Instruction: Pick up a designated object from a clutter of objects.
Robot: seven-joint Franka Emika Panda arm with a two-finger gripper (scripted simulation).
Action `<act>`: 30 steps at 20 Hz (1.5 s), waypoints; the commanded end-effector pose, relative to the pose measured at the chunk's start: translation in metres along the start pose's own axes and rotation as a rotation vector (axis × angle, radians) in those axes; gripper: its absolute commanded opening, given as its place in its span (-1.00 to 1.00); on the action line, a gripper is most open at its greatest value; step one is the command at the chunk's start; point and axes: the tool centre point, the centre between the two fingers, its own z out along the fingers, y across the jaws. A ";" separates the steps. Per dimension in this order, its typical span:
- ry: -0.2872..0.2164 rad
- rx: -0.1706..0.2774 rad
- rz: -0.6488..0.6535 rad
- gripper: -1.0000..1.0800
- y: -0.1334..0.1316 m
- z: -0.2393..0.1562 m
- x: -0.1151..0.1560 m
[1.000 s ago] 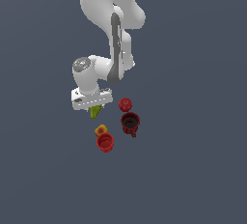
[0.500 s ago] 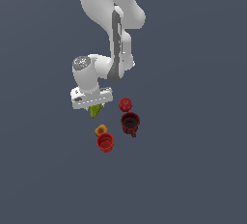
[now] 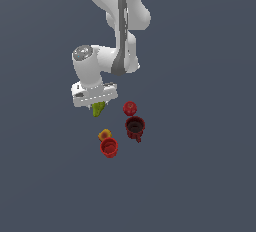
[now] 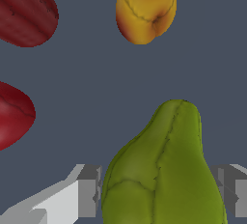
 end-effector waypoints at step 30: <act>0.000 -0.003 0.000 -1.00 -0.038 -0.285 -0.009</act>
